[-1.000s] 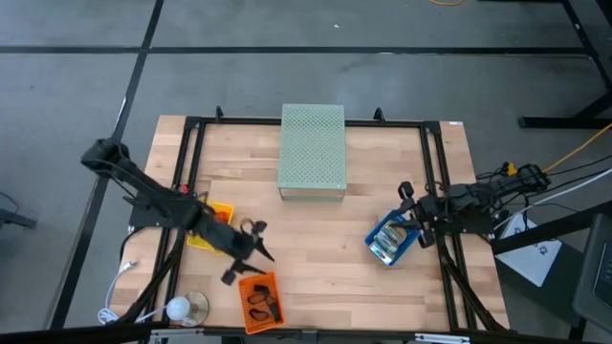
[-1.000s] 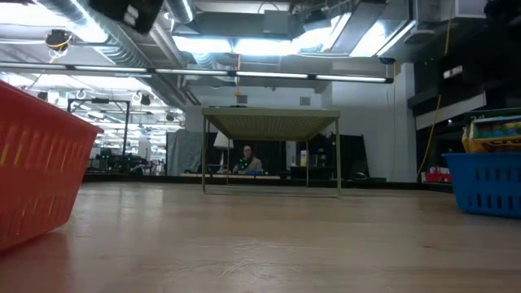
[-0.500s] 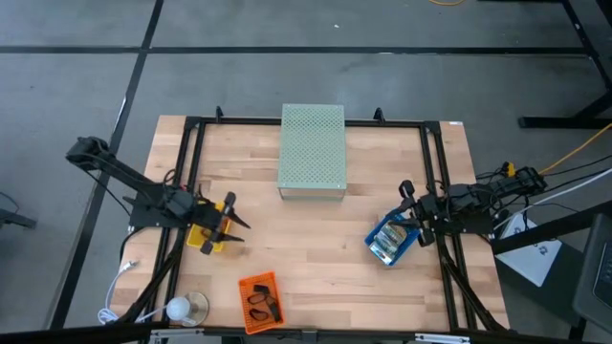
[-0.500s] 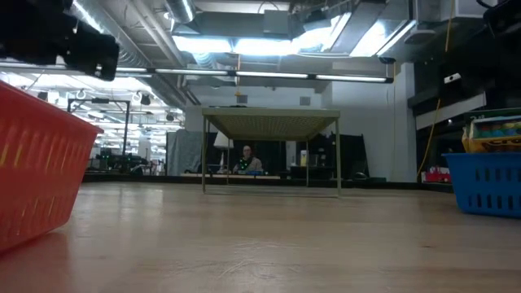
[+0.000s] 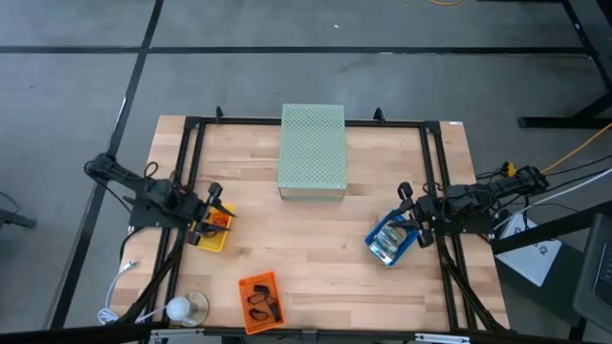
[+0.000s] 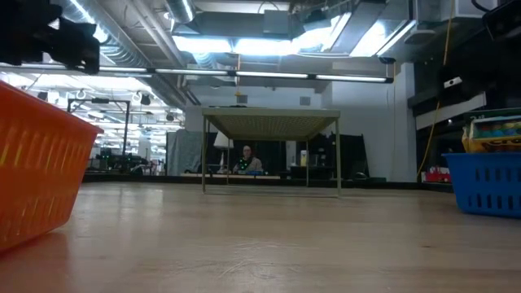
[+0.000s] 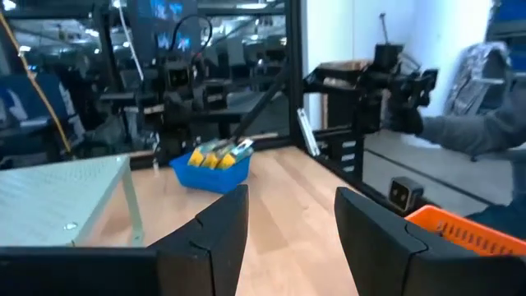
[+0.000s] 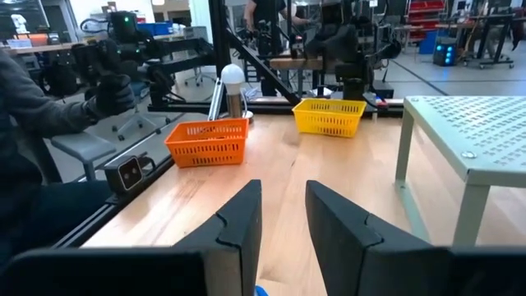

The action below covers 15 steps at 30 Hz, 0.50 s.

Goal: Pick & Place Office Desk Supplies
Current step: Return to Home Position

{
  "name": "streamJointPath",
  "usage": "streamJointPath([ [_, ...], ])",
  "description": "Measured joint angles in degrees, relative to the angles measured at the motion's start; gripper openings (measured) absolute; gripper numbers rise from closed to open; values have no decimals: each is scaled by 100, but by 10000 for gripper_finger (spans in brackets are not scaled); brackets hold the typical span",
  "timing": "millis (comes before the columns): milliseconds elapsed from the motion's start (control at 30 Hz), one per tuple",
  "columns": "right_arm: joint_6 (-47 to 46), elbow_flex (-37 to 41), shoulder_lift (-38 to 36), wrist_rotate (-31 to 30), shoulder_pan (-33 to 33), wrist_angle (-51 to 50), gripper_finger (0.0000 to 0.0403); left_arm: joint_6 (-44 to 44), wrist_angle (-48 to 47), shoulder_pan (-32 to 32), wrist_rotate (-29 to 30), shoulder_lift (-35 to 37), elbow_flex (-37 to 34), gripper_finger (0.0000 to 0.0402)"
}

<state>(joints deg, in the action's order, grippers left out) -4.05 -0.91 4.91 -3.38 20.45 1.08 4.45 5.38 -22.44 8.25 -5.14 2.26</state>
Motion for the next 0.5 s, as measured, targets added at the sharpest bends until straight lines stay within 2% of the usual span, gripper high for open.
streamJointPath([
  [100,2,0,43,0,0,2,98,-7,-422,-5,-40,505,-54,180],
  [400,-31,0,87,48,0,-3,98,116,-376,4,-192,370,-140,180],
  [500,138,-4,148,241,0,-24,98,130,-394,4,-240,172,-142,180],
])
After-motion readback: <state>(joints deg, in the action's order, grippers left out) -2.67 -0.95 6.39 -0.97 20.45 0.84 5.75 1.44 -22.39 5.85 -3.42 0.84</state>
